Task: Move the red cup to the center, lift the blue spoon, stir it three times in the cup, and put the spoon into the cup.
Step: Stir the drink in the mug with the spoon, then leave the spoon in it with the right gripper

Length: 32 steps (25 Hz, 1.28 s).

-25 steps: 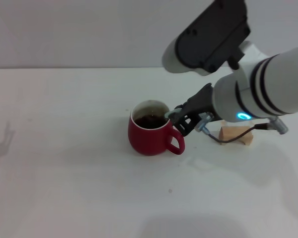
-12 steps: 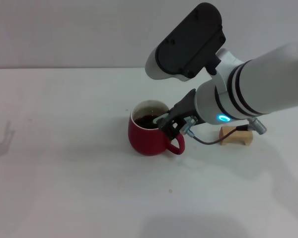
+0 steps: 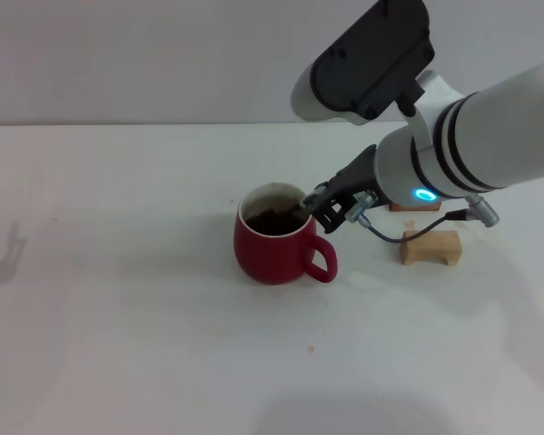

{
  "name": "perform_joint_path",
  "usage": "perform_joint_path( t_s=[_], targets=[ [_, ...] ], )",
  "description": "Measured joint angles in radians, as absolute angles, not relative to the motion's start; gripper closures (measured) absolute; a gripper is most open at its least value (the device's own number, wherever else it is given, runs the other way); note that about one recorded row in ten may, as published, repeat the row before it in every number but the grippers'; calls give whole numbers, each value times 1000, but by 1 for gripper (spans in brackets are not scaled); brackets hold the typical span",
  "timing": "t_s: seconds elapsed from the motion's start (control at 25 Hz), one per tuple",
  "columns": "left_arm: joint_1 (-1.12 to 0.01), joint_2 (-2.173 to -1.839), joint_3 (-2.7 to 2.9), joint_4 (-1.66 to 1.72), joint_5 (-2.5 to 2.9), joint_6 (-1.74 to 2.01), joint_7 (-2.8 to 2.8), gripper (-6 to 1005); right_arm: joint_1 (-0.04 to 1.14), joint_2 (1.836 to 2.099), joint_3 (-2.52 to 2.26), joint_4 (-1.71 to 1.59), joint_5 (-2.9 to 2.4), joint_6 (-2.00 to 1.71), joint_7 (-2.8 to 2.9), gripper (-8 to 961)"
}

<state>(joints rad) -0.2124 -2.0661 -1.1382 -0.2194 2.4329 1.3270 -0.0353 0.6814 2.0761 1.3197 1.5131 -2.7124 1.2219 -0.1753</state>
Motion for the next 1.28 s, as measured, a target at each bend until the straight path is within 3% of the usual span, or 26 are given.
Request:
perform_joint_path(
  t_s=[1.28],
  targets=[
    [-222,-2068,-1130,-222,2439,1328,-35,149,708,2075,1312,1448,-2684,1204,-201,826]
  ],
)
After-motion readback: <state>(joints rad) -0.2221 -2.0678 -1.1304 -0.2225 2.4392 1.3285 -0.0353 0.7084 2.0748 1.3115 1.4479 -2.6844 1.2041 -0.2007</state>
